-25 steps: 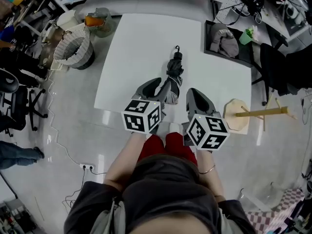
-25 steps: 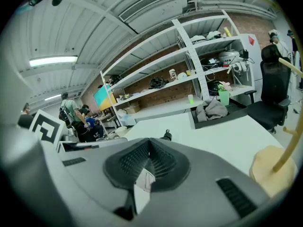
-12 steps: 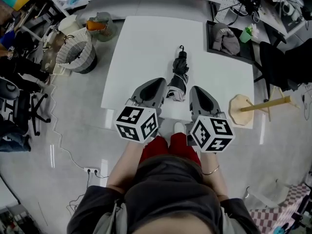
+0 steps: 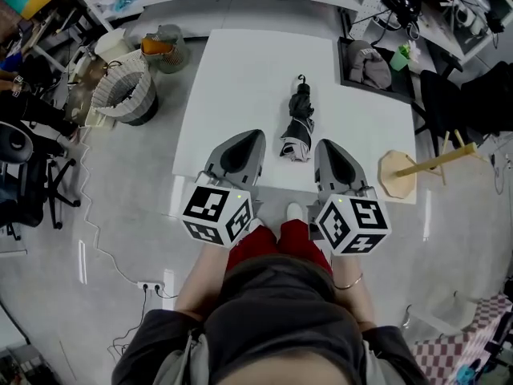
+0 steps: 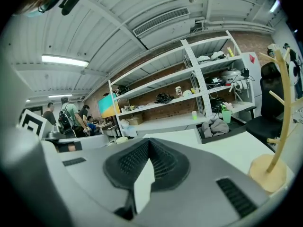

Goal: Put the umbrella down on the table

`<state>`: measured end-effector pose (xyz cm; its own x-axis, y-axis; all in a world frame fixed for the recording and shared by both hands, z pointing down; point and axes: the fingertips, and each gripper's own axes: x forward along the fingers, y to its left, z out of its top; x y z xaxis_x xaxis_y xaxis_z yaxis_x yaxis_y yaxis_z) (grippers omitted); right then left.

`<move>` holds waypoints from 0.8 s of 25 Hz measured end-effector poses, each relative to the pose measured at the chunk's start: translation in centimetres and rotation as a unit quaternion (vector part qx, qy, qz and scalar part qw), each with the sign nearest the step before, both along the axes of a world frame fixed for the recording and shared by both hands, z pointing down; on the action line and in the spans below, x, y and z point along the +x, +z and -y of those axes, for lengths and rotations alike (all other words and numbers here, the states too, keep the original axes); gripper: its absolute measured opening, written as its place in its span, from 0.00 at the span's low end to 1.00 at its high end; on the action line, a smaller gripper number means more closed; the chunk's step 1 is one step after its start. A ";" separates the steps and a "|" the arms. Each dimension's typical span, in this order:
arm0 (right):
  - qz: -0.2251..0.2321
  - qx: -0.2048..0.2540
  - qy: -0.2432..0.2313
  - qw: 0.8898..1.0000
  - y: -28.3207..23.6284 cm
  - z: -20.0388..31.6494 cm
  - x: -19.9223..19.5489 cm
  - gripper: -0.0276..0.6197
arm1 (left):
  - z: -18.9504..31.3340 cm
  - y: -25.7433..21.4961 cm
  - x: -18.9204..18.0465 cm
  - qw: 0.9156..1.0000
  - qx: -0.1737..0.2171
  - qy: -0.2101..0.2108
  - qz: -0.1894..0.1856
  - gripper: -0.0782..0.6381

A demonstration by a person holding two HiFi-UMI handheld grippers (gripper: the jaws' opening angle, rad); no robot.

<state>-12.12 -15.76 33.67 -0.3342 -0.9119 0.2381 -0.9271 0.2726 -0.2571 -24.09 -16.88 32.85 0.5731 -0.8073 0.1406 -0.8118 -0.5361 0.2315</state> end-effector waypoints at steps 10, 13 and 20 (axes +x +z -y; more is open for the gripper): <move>-0.014 0.037 0.007 0.999 -3.1 -1.1 0.9 0.07 | -1.2 -2.1 -0.9 1.000 0.019 -0.006 -0.008 0.13; -0.014 0.043 0.009 0.999 -3.6 -1.7 1.3 0.07 | -1.6 -2.2 -0.8 1.000 0.018 -0.004 -0.005 0.13; -0.011 0.055 0.017 0.998 -4.5 -4.0 3.5 0.07 | -3.3 -2.5 0.2 1.000 0.022 -0.017 0.008 0.13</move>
<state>-8.57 -11.72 29.19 -0.2993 -0.9436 0.1417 -0.9410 0.2673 -0.2073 -23.89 -13.60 30.32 0.5426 -0.8324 0.1131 -0.8335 -0.5167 0.1956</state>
